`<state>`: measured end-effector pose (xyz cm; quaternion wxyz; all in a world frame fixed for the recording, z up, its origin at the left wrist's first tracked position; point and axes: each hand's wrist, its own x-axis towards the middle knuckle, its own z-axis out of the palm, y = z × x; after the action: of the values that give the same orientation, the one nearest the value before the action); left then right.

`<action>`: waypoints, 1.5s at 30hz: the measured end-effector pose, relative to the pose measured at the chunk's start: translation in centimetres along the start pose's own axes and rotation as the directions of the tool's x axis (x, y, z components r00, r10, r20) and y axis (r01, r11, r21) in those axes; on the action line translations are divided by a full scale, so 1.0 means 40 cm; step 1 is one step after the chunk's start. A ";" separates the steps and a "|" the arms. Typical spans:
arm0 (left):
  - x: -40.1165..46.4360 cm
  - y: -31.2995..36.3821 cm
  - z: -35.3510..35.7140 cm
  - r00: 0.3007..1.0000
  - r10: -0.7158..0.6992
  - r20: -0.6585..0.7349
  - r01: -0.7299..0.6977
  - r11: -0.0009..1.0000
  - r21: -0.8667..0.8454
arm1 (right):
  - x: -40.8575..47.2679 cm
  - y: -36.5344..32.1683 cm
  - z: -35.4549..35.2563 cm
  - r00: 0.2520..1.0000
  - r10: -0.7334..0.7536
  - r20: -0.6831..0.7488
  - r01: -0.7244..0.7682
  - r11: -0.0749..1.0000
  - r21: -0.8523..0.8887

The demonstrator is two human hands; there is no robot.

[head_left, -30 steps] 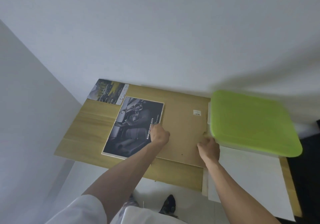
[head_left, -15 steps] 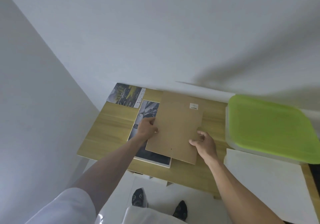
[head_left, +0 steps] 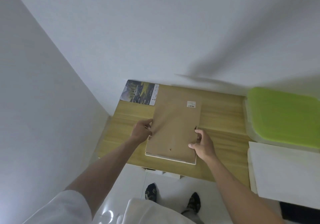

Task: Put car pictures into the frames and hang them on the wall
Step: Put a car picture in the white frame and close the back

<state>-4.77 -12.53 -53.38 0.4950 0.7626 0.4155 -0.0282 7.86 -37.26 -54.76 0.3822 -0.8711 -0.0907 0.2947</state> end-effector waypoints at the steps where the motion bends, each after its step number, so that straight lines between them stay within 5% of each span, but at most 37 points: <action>1: 0.004 -0.006 0.000 1.000 0.001 0.023 -0.001 1.000 0.005 | -0.002 0.003 0.005 1.000 0.014 -0.011 -0.014 1.000 -0.006; 13: 0.006 -0.025 0.004 0.990 0.021 0.141 -0.038 0.992 0.121 | -0.015 -0.009 0.032 0.997 0.041 -0.070 -0.055 0.975 -0.216; 22: 0.025 -0.003 0.012 0.977 0.070 0.204 -0.157 0.878 0.452 | -0.002 -0.041 0.046 0.999 0.050 0.005 -0.040 0.863 -0.504; 25: 0.041 0.031 0.005 0.956 0.083 0.281 -0.247 0.743 0.622 | 0.010 -0.084 0.023 0.999 0.020 0.038 0.015 0.677 -0.735; 29: 0.061 0.078 0.031 0.868 0.261 0.422 -0.491 0.331 0.806 | 0.072 -0.111 0.005 0.984 0.003 0.178 0.154 0.487 -0.860; 31: 0.085 0.084 0.049 0.849 0.284 0.446 -0.515 0.253 0.819 | 0.106 -0.115 -0.004 0.967 0.020 0.254 0.220 0.430 -0.876; 36: 0.147 0.101 0.046 0.866 0.079 0.494 -0.487 0.363 0.795 | 0.170 -0.107 -0.007 0.907 0.025 0.420 0.379 0.385 -0.841; 45: 0.193 0.092 0.030 0.816 0.025 0.577 -0.558 0.297 0.775 | 0.199 -0.099 -0.025 0.868 -0.002 0.496 0.462 0.368 -0.807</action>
<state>3.17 -9.41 -54.80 0.0564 0.9370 0.0424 -0.3421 15.14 -32.06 -54.91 -0.1443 -0.8285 -0.4397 0.3153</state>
